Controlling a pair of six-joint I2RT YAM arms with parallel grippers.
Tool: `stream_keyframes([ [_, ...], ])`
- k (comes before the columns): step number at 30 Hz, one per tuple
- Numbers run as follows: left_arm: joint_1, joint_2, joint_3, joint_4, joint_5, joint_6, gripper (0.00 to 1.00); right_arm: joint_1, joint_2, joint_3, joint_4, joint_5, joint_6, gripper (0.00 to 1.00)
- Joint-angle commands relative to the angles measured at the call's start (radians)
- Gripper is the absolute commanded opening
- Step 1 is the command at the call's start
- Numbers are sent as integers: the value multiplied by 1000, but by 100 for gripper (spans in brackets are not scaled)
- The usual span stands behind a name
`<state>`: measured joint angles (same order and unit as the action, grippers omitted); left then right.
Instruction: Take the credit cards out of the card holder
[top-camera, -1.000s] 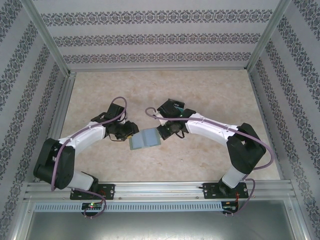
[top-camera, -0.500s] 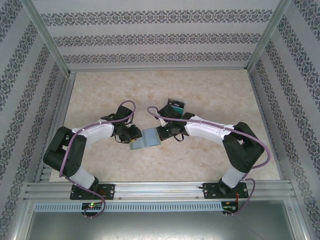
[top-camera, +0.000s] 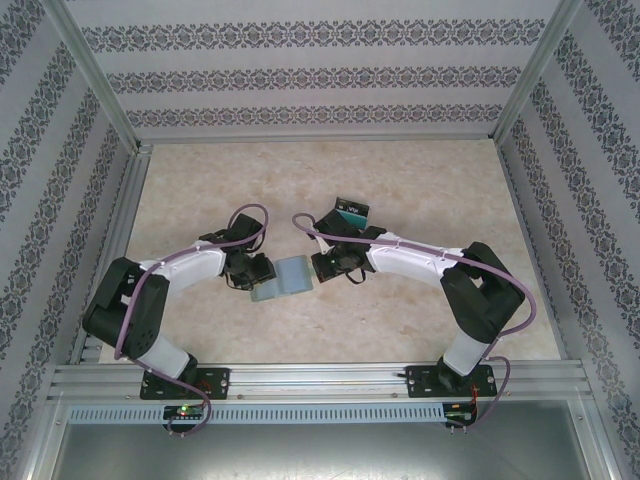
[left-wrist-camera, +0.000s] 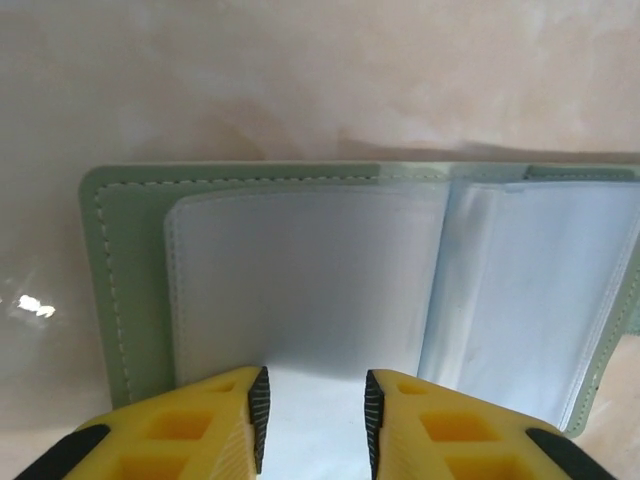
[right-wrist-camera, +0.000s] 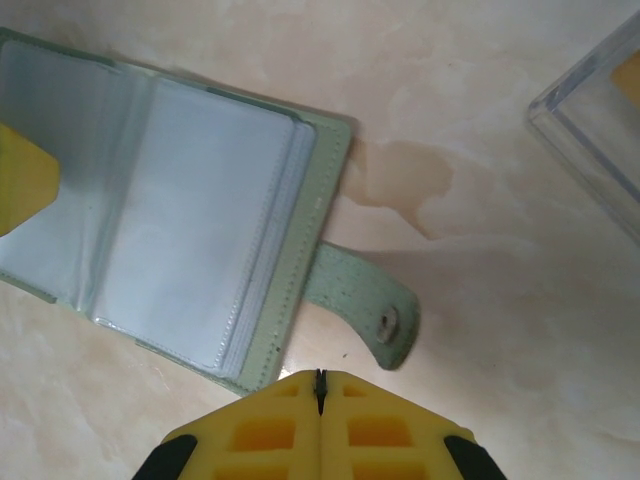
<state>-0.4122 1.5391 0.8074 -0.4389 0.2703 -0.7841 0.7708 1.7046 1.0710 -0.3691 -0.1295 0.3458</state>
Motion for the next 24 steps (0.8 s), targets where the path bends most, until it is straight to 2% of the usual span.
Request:
stream_keyframes([
  [1, -1, -81, -8, -97, -64, 20, 39, 10, -9, -14, 5, 23, 22, 9],
  [9, 44, -163, -23, -136, -67, 19, 60, 10, -31, -39, 19, 52, 48, 15],
  [12, 65, -213, -40, -137, -75, 20, 76, 9, -72, -71, 32, 100, 66, 27],
  [14, 79, -264, -38, -157, -116, 14, 96, 5, -114, -101, 39, 144, 80, 35],
  [15, 83, -288, -32, -168, -144, 11, 100, 2, -136, -116, 40, 168, 90, 38],
  [19, 97, -398, 2, -228, -310, 20, 99, -29, -271, -197, 53, 260, 117, 46],
  [24, 105, -522, 22, -234, -569, 106, 99, -111, -511, -314, 48, 412, 132, 80],
])
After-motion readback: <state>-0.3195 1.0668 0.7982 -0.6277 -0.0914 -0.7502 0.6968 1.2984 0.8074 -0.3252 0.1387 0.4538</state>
